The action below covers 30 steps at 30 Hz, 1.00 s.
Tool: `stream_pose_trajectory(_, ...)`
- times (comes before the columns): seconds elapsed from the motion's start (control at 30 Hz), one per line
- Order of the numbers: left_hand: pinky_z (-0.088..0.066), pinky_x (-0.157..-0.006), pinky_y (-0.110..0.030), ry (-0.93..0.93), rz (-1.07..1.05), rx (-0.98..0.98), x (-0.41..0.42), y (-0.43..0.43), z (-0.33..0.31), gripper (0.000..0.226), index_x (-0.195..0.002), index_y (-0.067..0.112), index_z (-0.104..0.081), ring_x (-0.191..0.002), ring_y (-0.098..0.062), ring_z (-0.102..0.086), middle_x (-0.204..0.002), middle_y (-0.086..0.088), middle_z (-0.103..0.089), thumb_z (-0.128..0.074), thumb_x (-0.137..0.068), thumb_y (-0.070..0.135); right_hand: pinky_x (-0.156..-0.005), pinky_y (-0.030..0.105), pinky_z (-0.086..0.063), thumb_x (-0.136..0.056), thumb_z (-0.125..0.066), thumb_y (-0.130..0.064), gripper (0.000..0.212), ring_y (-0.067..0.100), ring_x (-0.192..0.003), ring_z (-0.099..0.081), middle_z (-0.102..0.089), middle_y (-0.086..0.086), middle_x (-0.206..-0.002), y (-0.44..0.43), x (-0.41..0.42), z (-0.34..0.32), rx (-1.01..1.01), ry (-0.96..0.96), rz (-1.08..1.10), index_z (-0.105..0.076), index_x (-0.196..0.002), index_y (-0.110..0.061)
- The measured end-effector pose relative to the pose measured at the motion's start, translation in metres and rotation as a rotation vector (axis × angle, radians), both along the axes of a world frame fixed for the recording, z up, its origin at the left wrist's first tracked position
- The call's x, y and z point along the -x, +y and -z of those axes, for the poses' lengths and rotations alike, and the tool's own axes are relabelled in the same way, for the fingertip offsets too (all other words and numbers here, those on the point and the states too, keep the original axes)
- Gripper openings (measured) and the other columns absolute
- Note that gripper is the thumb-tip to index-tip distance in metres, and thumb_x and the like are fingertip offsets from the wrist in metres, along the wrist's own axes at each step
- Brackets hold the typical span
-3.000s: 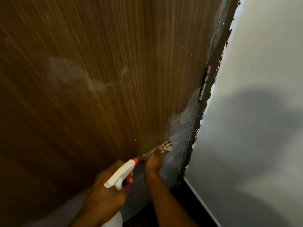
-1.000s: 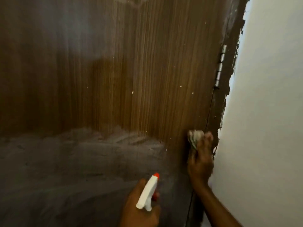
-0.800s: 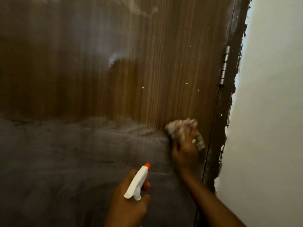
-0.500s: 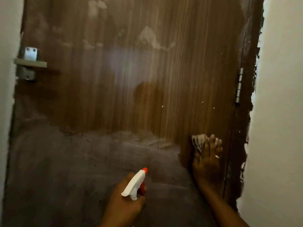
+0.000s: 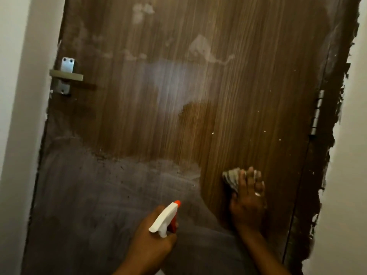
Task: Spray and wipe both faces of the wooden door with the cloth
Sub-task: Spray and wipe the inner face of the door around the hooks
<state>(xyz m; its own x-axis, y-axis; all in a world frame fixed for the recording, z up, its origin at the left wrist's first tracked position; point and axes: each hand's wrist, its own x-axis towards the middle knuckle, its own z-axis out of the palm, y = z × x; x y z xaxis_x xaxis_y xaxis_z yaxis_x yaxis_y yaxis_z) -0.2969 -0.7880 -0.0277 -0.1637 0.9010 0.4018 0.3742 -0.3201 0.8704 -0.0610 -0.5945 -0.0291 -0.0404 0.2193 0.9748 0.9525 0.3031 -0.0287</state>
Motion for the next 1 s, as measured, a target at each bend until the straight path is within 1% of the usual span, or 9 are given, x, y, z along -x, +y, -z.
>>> stream_pose_trajectory(0.1, -0.045, -0.058, -0.008, -0.058, -0.027, -0.011, 0.001, -0.005, -0.008, 0.047, -0.082, 0.038, -0.045, -0.071, 0.0, -0.058, -0.079, 0.01, -0.056, -0.067, -0.075, -0.003, -0.119, 0.048, -0.016, -0.088, -0.044, -0.027, 0.066, 0.035, -0.147, -0.021, -0.03, 0.016, -0.157, -0.006, 0.063, -0.039, 0.01, 0.06, -0.025, -0.031, -0.151, -0.01)
stream_pose_trajectory(0.2, -0.049, -0.062, -0.01, -0.048, -0.044, -0.026, 0.003, -0.005, -0.01, 0.035, -0.083, 0.033, -0.053, -0.076, -0.004, -0.063, -0.082, -0.002, -0.064, -0.066, -0.063, 0.007, -0.119, 0.048, -0.023, -0.096, -0.039, -0.022, 0.054, 0.033, -0.147, -0.023, -0.033, 0.017, -0.155, 0.0, 0.1, -0.026, -0.066, -0.155, -0.068, -0.039, -0.149, -0.009)
stream_pose_trajectory(0.27, -0.05, -0.066, -0.015, -0.062, -0.059, -0.038, 0.011, -0.001, -0.005, 0.035, -0.088, 0.026, -0.059, -0.079, -0.012, -0.064, -0.083, -0.007, -0.066, -0.063, -0.058, 0.009, -0.119, 0.046, -0.024, -0.098, -0.041, -0.02, 0.05, 0.03, -0.147, -0.025, -0.035, 0.013, -0.155, 0.002, 0.1, 0.008, -0.068, -0.358, -0.138, -0.043, -0.147, -0.012)
stream_pose_trajectory(0.37, -0.052, -0.081, -0.02, -0.061, -0.052, 0.012, 0.028, 0.007, 0.004, 0.061, -0.117, 0.018, -0.057, -0.094, -0.013, -0.063, -0.098, -0.006, -0.065, -0.064, -0.056, 0.017, -0.114, 0.046, -0.031, -0.098, -0.042, -0.027, 0.048, 0.026, -0.147, -0.029, -0.042, 0.007, -0.153, 0.001, 0.058, 0.049, -0.074, -0.581, -0.164, -0.048, -0.145, -0.018)
stream_pose_trajectory(0.47, -0.046, -0.097, -0.029, -0.093, -0.063, 0.082, 0.051, 0.009, 0.002, 0.052, -0.116, 0.021, -0.053, -0.105, -0.016, -0.057, -0.107, -0.003, -0.062, -0.072, -0.071, 0.003, -0.111, 0.052, -0.033, -0.098, -0.036, -0.032, 0.049, 0.03, -0.145, -0.031, -0.046, 0.013, -0.149, 0.004, 0.033, 0.038, -0.099, -0.393, -0.102, -0.052, -0.141, -0.016)
stream_pose_trajectory(0.57, -0.047, -0.091, -0.029, -0.121, -0.09, 0.028, 0.066, 0.012, -0.011, 0.046, -0.102, 0.027, -0.056, -0.099, -0.017, -0.059, -0.099, -0.001, -0.063, -0.068, -0.074, -0.007, -0.116, 0.052, -0.027, -0.093, -0.045, -0.022, 0.053, 0.035, -0.145, -0.03, -0.036, 0.016, -0.154, 0.011, 0.076, -0.012, -0.117, -0.12, -0.05, -0.045, -0.146, -0.013)
stream_pose_trajectory(0.67, -0.042, -0.083, -0.021, -0.108, -0.145, -0.094, 0.072, 0.016, -0.031, 0.046, -0.101, 0.028, -0.05, -0.098, -0.011, -0.053, -0.094, 0.01, -0.056, -0.068, -0.076, -0.006, -0.118, 0.047, -0.024, -0.093, -0.047, -0.017, 0.055, 0.034, -0.145, -0.029, -0.037, 0.016, -0.154, 0.006, 0.137, -0.046, -0.154, -0.107, -0.088, -0.043, -0.148, -0.013)
stream_pose_trajectory(0.87, -0.042, -0.085, -0.019, -0.118, -0.16, -0.211, 0.081, 0.021, -0.06, 0.058, -0.129, 0.015, -0.054, -0.104, -0.011, -0.054, -0.108, 0.001, -0.057, -0.063, -0.077, -0.01, -0.118, 0.047, -0.028, -0.094, -0.058, -0.019, 0.055, 0.031, -0.146, -0.029, -0.037, 0.011, -0.155, 0.011, 0.176, 0.0, -0.172, -0.504, -0.262, -0.045, -0.147, -0.015)
stream_pose_trajectory(1.0, -0.049, -0.094, -0.035, -0.141, -0.143, -0.122, 0.094, 0.021, -0.054, 0.06, -0.134, 0.02, -0.048, -0.11, -0.02, -0.057, -0.118, -0.005, -0.059, -0.062, -0.081, -0.003, -0.113, 0.047, -0.034, -0.094, -0.059, -0.022, 0.055, 0.031, -0.145, -0.032, -0.037, 0.009, -0.155, 0.004, 0.131, 0.052, -0.103, -0.847, -0.315, -0.045, -0.147, -0.016)
